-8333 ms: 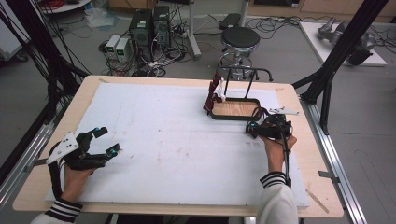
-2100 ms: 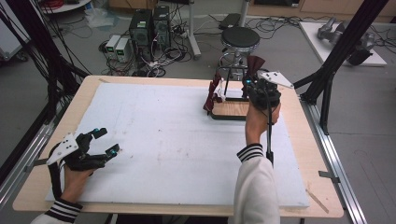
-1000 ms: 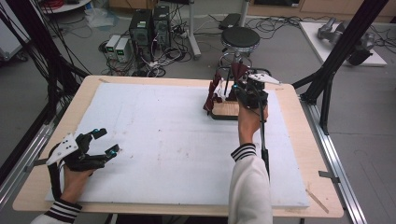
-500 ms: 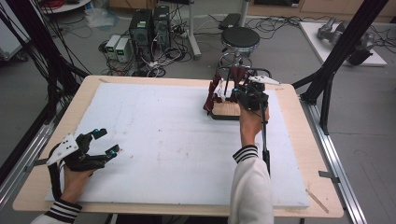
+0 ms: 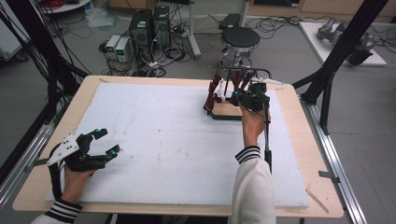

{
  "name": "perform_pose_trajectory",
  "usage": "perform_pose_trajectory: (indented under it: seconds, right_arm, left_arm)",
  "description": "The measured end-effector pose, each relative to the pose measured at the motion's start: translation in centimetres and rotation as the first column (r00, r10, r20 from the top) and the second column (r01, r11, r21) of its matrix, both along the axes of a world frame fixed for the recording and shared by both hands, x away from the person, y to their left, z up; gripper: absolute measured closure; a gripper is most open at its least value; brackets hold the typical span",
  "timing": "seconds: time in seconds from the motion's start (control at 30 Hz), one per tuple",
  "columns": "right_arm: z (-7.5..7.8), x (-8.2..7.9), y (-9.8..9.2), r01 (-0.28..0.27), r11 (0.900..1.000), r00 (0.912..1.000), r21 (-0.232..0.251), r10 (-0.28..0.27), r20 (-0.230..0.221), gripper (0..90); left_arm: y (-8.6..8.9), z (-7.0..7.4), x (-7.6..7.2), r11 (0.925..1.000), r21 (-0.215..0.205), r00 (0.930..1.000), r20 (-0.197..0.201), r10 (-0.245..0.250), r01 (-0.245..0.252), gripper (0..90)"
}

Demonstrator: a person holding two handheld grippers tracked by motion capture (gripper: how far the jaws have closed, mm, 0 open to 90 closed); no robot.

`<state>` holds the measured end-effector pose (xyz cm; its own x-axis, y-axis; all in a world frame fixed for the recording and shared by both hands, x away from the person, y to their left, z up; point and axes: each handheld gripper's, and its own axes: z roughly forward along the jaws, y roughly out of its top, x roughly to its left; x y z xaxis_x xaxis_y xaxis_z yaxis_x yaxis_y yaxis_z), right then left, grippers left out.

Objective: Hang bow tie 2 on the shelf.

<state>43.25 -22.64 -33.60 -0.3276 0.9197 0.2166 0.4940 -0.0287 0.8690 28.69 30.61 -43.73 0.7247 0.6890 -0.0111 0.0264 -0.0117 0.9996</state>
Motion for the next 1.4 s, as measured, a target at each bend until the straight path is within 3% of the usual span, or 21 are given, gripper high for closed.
perform_pose_trajectory:
  seconds: [0.1,0.23,0.3,0.5,0.87,0.93,1.07,1.13,1.2,1.27,1.4]
  right_arm:
    - [-0.2,0.1,-0.2,-0.008,1.000,0.9998,0.019,0.008,-0.020,78.4]
    - [-0.5,0.3,-0.6,0.012,0.998,0.9959,0.068,-0.006,-0.090,78.8]
    - [-0.9,0.5,-0.8,0.024,0.999,0.9910,0.046,-0.017,-0.133,78.8]
    - [-1.9,0.5,-1.0,0.023,0.999,0.9917,0.022,-0.020,-0.127,78.7]
    - [-2.0,0.5,-0.9,0.000,1.000,0.9950,-0.030,-0.003,-0.100,76.7]
    - [-2.0,0.4,-0.9,0.000,0.999,0.9965,-0.050,-0.004,-0.083,66.9]
    - [-1.9,0.2,-0.6,0.001,0.996,0.9957,-0.093,-0.009,-0.093,25.5]
    - [-1.8,-0.2,-0.4,0.027,0.989,0.9975,-0.143,-0.036,-0.061,11.3]
    - [-1.7,-0.9,-0.2,0.017,0.980,0.9993,-0.198,-0.024,-0.030,11.1]
    - [-1.7,-1.5,-0.2,-0.015,0.975,0.9998,-0.221,0.011,-0.019,10.2]
    - [-1.8,-3.0,-0.6,-0.045,0.976,0.9985,-0.211,0.051,0.021,10.2]
  left_arm:
    - [0.0,0.0,0.0,1.0000,-0.001,1.0000,-0.001,0.001,-0.001,18.0]
    - [0.1,0.0,0.0,1.0000,-0.002,1.0000,0.002,0.001,-0.001,18.0]
    - [0.1,0.0,0.0,1.0000,-0.003,1.0000,0.002,0.001,-0.001,18.0]
    - [0.1,0.0,0.0,1.0000,0.002,1.0000,0.001,0.003,-0.003,18.0]
    - [0.1,0.0,0.0,1.0000,0.003,1.0000,-0.002,0.003,-0.003,18.0]
    - [0.1,0.0,0.0,1.0000,0.002,1.0000,-0.002,0.004,-0.004,18.0]
    - [0.1,0.0,0.0,1.0000,0.003,1.0000,0.002,0.005,-0.005,18.0]
    - [0.0,0.1,-0.1,1.0000,-0.003,1.0000,0.002,0.006,-0.006,18.0]
    - [0.1,0.2,-0.1,1.0000,-0.005,0.9999,0.006,0.008,-0.008,18.0]
    - [0.1,0.2,-0.1,0.9999,-0.011,1.0000,0.005,0.008,-0.008,18.0]
    - [0.1,0.2,-0.2,0.9999,-0.005,1.0000,0.003,0.009,-0.009,18.0]
